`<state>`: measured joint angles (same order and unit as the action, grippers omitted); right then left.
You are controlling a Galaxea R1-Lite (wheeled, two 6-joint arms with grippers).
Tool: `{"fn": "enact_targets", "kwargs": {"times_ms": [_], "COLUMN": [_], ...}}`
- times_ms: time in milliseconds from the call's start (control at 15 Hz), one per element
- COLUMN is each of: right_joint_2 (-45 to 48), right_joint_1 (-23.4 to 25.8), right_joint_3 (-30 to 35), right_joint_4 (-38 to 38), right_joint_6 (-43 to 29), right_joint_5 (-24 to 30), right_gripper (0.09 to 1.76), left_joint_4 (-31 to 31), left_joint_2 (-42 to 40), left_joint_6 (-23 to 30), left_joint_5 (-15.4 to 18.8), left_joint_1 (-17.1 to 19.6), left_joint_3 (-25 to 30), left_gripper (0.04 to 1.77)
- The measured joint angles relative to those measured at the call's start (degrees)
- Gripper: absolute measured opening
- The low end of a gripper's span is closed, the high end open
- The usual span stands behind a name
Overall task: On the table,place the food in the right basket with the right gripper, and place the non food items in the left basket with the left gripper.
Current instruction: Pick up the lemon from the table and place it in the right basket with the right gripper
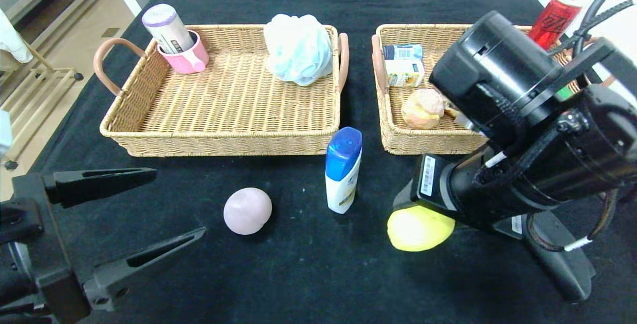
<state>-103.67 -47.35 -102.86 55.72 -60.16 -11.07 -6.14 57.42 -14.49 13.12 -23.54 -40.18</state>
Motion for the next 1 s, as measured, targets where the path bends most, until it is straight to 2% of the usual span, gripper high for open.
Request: {"fn": "enact_targets", "kwargs": {"times_ms": [400, 733, 1000], "right_joint_2": [0.9, 1.2, 0.9], "right_joint_1": [6.2, 8.9, 9.6], "right_joint_3": [-8.7, -9.9, -9.6], "right_joint_4": [-0.4, -9.8, -18.1], "right_joint_6": [9.4, 16.2, 21.1], "right_joint_5": [-4.4, -9.6, -11.7], "right_gripper": [1.09, 1.08, 1.08], "left_joint_4": [-0.1, -0.1, -0.1], "left_joint_2": [-0.2, -0.3, -0.4], "left_joint_6": [-0.1, 0.0, 0.0], "left_joint_5": [0.0, 0.0, 0.1], "left_joint_1": [0.0, 0.1, 0.1], "left_joint_3": [0.0, -0.1, -0.1], "left_gripper": [1.72, 1.72, 1.72]}}
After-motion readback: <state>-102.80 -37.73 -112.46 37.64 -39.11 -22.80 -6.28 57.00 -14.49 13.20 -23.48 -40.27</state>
